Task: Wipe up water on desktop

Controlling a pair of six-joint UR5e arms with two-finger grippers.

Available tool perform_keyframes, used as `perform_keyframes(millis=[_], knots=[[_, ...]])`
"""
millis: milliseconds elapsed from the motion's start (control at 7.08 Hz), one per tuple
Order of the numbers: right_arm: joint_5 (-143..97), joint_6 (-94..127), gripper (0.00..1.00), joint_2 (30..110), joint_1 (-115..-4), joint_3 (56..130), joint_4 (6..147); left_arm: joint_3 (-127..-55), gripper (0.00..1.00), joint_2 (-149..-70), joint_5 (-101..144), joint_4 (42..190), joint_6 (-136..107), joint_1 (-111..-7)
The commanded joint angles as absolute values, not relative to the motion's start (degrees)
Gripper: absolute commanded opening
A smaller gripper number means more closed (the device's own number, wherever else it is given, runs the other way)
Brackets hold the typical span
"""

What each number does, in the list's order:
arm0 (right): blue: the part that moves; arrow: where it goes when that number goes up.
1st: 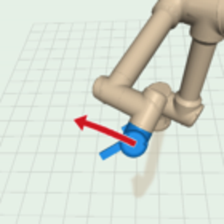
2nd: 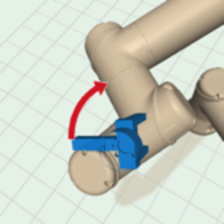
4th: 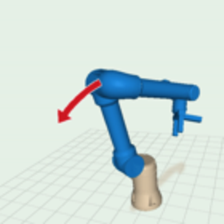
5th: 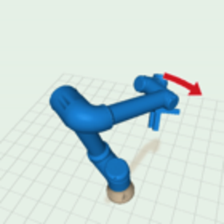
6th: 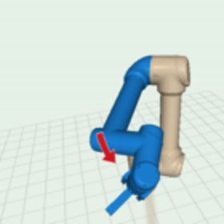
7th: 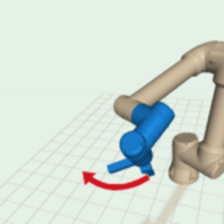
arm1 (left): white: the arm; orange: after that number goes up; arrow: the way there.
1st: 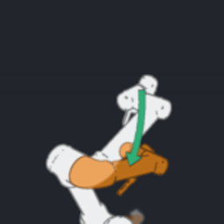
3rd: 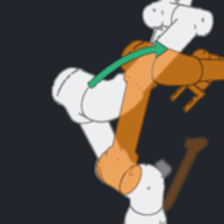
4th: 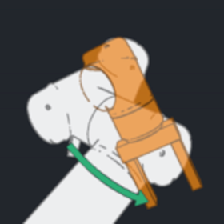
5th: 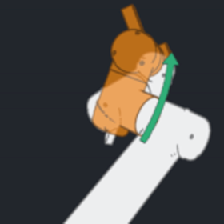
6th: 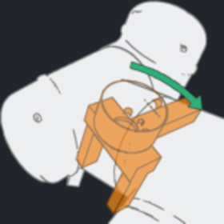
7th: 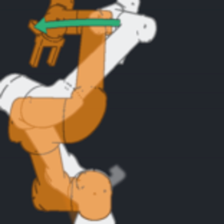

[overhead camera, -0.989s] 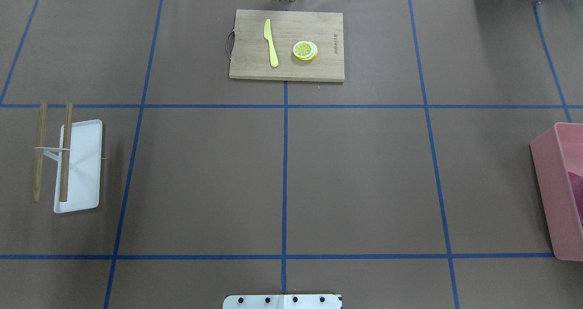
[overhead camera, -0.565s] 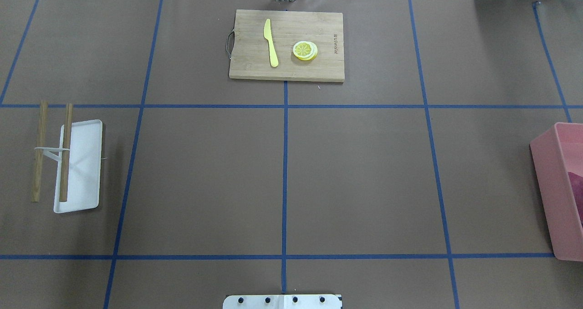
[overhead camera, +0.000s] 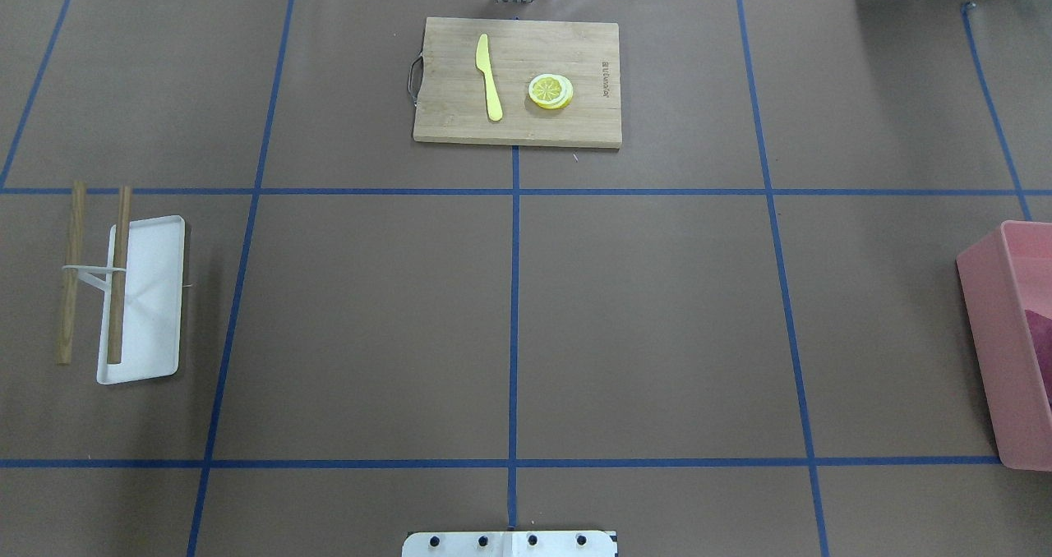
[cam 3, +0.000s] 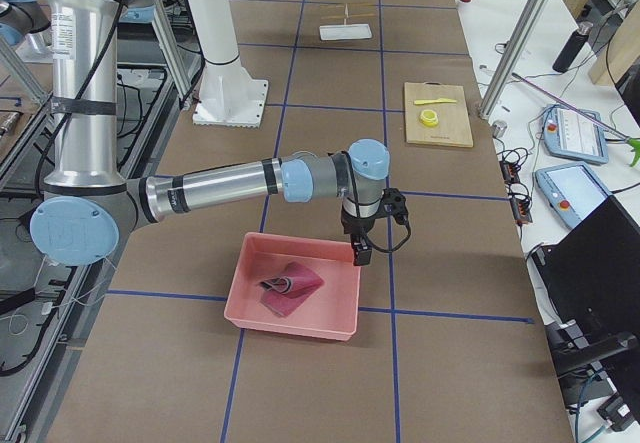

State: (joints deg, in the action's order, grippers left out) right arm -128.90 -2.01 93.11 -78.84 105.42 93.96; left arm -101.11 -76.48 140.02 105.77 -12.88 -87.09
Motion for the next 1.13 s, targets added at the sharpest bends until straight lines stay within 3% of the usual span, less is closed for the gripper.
perform_keyframes(millis=[0, 282, 989], knots=[[-128.76, -2.28, 1.00, 92.81, -78.84, 105.47, 94.04, -101.25, 0.98, -76.20, 133.54, 104.95, -10.13, -87.01], [-128.41, -2.46, 1.00, 93.07, -78.84, 105.47, 94.13, -101.25, 0.98, -76.72, 133.33, 95.14, -2.39, -87.54], [-129.90, -1.85, 1.00, 93.16, -78.92, 105.12, 94.57, -104.40, 0.98, -76.82, 133.51, 95.27, -2.11, -87.54]])
